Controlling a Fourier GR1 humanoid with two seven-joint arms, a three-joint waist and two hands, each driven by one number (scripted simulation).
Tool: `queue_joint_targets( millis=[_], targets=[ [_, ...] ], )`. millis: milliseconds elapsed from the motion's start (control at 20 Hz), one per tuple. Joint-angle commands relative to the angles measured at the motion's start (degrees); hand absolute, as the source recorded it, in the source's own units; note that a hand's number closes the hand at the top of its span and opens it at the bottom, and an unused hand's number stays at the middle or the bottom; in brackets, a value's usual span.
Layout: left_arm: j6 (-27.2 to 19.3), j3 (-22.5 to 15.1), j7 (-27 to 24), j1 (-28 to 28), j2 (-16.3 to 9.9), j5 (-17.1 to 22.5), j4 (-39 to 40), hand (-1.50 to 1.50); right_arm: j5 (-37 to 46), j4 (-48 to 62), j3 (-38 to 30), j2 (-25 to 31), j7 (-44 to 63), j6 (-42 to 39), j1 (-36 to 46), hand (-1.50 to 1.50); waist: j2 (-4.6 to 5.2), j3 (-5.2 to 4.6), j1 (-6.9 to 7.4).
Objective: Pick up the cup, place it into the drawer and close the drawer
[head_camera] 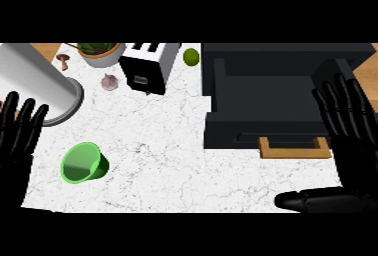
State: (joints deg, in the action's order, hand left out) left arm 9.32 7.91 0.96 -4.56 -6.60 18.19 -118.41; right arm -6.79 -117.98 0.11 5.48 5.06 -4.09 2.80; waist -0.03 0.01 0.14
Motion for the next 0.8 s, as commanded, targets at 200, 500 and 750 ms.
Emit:
queue_joint_targets(
  millis=[200, 500, 750],
  targets=[
    [0.7, 0.9, -0.2, 3.1, 0.8, 0.8, 5.5, -1.50, -1.5, 3.5, -1.7, 0.3, -2.7, -3.0, -0.5, -1.50, 0.03, 0.00, -0.20],
    [2.4, 0.7, -3.4, -1.0, 2.1, -1.4, 5.2, -1.50, -1.7, 3.3, -3.3, 0.3, 2.3, -0.8, 5.8, -1.50, 0.02, -0.02, -0.01],
    [0.3, -1.3, -2.6, -3.0, 4.5, -4.5, 3.5, -1.50, 2.2, 1.1, 0.8, -1.9, 0.6, 0.0, 1.8, -1.50, 0.00, -0.01, -0.03]
  ],
)
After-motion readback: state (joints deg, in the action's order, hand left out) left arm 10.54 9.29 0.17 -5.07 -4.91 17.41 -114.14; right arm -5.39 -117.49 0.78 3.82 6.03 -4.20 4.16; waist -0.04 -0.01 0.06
